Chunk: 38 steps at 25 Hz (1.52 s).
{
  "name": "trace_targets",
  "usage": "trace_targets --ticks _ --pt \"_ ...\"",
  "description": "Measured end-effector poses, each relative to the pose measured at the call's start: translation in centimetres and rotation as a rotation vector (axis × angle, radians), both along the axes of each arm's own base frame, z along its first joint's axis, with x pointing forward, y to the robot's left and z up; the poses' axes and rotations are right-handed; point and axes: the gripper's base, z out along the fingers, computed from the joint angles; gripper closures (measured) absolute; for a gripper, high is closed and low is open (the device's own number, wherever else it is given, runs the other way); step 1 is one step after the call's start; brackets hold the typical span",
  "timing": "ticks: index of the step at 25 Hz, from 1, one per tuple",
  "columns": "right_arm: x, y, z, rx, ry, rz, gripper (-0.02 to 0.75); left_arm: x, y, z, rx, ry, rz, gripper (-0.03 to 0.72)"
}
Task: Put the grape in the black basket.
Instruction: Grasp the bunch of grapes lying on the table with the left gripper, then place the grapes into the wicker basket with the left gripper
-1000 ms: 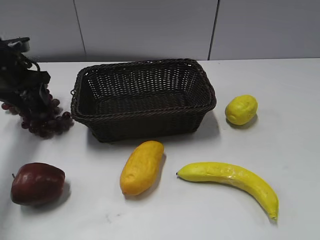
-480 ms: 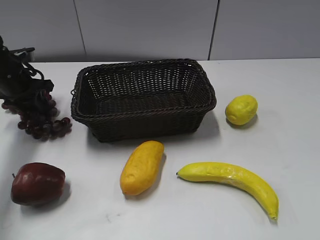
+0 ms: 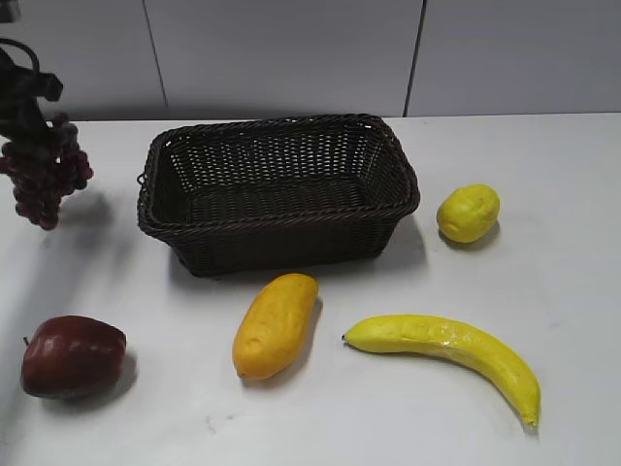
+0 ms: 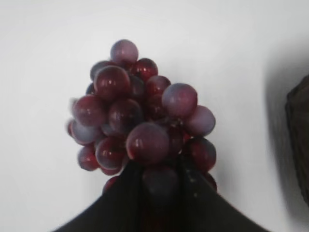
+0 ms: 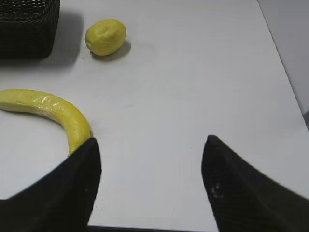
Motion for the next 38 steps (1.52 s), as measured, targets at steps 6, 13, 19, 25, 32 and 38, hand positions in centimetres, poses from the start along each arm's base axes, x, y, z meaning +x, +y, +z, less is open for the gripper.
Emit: trace_targets --ticks 6,13,19,25,32,38 --pt "0.0 0.0 0.0 0.0 0.0 0.0 0.238 -2.0 -0.1 5.8 0.035 -0.162 -0.108 0.533" --pt "0.0 0.0 0.0 0.0 0.0 0.0 0.238 -2.5 -3.1 10.8 0.122 -0.318 -0.381 0.538" --pt "0.0 0.0 0.0 0.0 0.0 0.0 0.238 -3.4 -9.0 13.4 0.199 -0.458 -0.704 0.54" --pt "0.0 0.0 0.0 0.0 0.0 0.0 0.238 -4.5 -15.3 13.1 0.232 -0.568 -0.944 0.54" --pt "0.0 0.0 0.0 0.0 0.0 0.0 0.238 -4.2 -21.1 9.5 0.261 -0.618 -1.149 0.54" --pt "0.0 0.0 0.0 0.0 0.0 0.0 0.238 -2.5 -23.9 3.4 0.25 -0.519 -1.201 0.54"
